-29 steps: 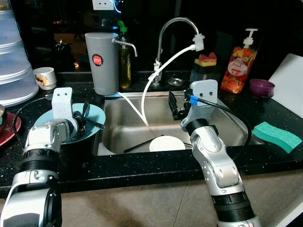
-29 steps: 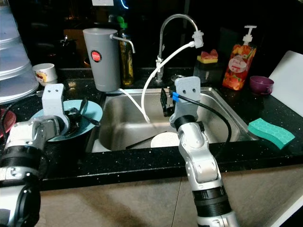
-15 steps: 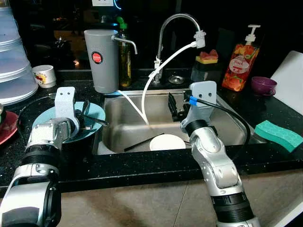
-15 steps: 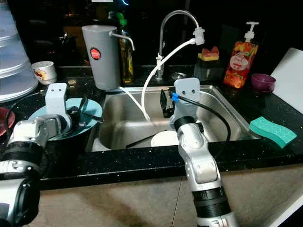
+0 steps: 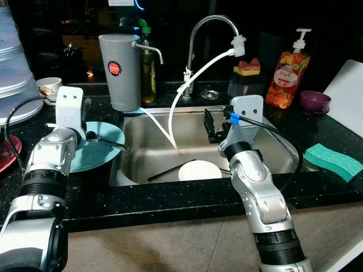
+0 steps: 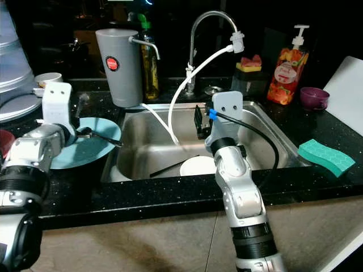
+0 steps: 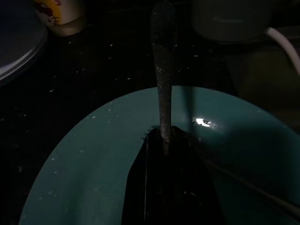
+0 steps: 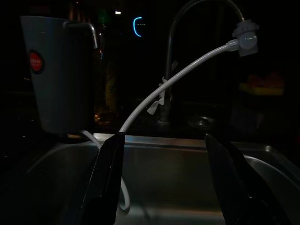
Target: Kitchen organization
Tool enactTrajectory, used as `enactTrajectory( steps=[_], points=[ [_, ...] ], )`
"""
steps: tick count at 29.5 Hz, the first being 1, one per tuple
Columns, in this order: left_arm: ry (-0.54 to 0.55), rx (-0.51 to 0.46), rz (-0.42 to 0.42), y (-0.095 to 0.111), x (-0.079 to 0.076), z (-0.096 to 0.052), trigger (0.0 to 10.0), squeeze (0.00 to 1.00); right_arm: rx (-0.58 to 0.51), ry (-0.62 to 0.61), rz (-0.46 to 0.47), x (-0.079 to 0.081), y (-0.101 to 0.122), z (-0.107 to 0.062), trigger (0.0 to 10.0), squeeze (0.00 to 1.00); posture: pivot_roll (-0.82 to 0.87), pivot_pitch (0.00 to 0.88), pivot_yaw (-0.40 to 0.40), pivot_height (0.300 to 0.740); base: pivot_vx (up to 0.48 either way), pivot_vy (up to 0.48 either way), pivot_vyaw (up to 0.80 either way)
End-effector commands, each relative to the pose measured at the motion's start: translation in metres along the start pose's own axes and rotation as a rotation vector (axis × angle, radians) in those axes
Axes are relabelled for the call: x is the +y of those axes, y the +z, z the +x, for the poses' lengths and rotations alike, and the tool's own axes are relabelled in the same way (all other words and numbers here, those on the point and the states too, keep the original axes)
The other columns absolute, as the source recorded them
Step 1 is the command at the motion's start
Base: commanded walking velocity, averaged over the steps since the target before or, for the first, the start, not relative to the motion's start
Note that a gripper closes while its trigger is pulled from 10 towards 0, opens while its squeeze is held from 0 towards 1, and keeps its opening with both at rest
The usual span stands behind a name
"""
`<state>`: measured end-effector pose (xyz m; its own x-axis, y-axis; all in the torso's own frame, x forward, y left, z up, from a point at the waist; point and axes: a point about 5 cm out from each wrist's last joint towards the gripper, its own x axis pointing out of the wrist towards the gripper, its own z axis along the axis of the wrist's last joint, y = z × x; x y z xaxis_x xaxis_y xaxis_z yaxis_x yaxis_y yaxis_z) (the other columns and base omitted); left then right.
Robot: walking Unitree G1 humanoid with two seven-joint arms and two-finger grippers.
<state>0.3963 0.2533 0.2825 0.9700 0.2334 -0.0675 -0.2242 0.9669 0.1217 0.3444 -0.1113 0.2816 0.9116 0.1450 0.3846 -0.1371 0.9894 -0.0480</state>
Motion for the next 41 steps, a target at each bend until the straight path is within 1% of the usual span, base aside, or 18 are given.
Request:
enactTrajectory(
  steps=[1,6,10,12,13,14,15,16,17,19,20,21,29,30,31,36,37,41],
  points=[
    [0.016,0.015,0.021,-0.003,0.004,0.0,10.0,0.0,-0.005,0.001,0.011,0.001,0.002,0.001,10.0,0.0,0.09,0.098,-0.016,0.74,0.0,0.0,0.0],
    [0.031,-0.011,0.041,-0.001,0.006,-0.001,10.0,0.0,-0.01,-0.002,0.011,0.0,0.003,0.002,10.0,0.0,0.09,0.092,-0.015,0.74,0.0,0.0,0.0],
    [-0.151,-0.143,0.094,0.016,-0.021,-0.009,10.0,0.0,-0.01,0.0,0.018,0.0,0.003,0.002,10.0,0.0,0.09,0.087,-0.015,0.74,0.0,0.0,0.0],
    [-0.276,-0.173,0.112,0.018,-0.041,-0.015,10.0,0.0,-0.01,0.003,0.027,0.001,0.003,0.002,10.0,0.0,0.09,0.085,-0.015,0.74,0.0,0.0,0.0],
    [-0.276,-0.173,0.112,0.018,-0.041,-0.015,10.0,0.0,-0.01,0.003,0.027,0.001,0.003,0.002,10.0,0.0,0.09,0.085,-0.015,0.74,0.0,0.0,0.0],
    [-0.352,-0.173,0.106,0.017,-0.053,-0.018,10.0,0.0,-0.011,0.004,0.03,0.001,0.003,0.003,10.0,0.0,0.09,0.085,-0.015,0.74,0.0,0.0,0.0],
    [-0.483,-0.152,0.088,0.013,-0.076,-0.023,10.0,0.0,-0.014,0.005,0.031,0.002,0.004,0.003,10.0,0.0,0.09,0.083,-0.012,0.74,0.0,0.0,0.0],
    [-0.483,-0.152,0.088,0.013,-0.076,-0.023,10.0,0.0,-0.014,0.005,0.031,0.002,0.004,0.003,10.0,0.0,0.09,0.083,-0.012,0.74,0.0,0.0,0.0],
    [-0.56,-0.126,0.068,0.01,-0.09,-0.026,10.0,0.0,-0.016,0.005,0.027,0.002,0.004,0.003,10.0,0.0,0.09,0.083,-0.012,0.74,0.0,0.0,0.0],
    [-0.581,-0.117,0.061,0.009,-0.094,-0.027,10.0,0.0,-0.016,0.006,0.026,0.002,0.004,0.003,10.0,0.0,0.09,0.083,-0.012,0.74,0.0,0.0,0.0],
    [-0.656,-0.082,0.034,0.004,-0.109,-0.028,10.0,0.0,-0.014,0.003,0.019,0.001,0.004,0.002,10.0,0.0,0.07,0.082,-0.009,0.74,0.0,0.0,0.0],
    [-0.682,-0.063,0.021,0.001,-0.116,-0.028,10.0,0.0,-0.012,0.001,0.015,0.001,0.004,0.002,10.0,0.0,0.07,0.082,-0.009,0.74,0.0,0.0,0.0],
    [-0.712,0.007,0.031,-0.012,-0.136,-0.024,10.0,0.0,0.02,-0.003,-0.022,-0.001,-0.001,0.0,10.0,0.0,0.06,0.078,-0.003,0.74,0.0,0.0,0.0],
    [-0.716,0.012,0.031,-0.014,-0.137,-0.024,10.0,0.07,0.039,-0.003,-0.03,-0.002,-0.005,0.0,10.0,0.0,0.06,0.078,-0.004,0.74,0.0,0.0,0.0],
    [-0.716,0.014,0.022,-0.014,-0.138,-0.023,10.0,1.0,0.044,-0.001,-0.029,-0.002,-0.005,0.0,10.0,0.0,0.06,0.078,-0.004,0.74,0.0,0.0,0.0],
    [-0.696,-0.009,0.012,-0.012,-0.132,-0.02,10.0,1.0,0.043,0.019,-0.025,0.002,-0.005,0.0,10.0,0.0,0.06,0.075,-0.004,0.74,0.0,0.0,0.0],
    [-0.688,-0.029,0.009,-0.008,-0.129,-0.02,10.0,0.02,0.043,0.021,-0.024,0.002,-0.005,0.0,10.0,0.0,0.06,0.075,-0.004,0.74,0.0,0.0,0.0],
    [-0.616,-0.046,-0.008,-0.003,-0.116,-0.016,10.0,0.0,0.038,0.049,-0.019,0.004,-0.004,0.0,10.0,0.0,0.06,0.076,-0.008,0.74,0.0,0.0,0.0]
  ],
)
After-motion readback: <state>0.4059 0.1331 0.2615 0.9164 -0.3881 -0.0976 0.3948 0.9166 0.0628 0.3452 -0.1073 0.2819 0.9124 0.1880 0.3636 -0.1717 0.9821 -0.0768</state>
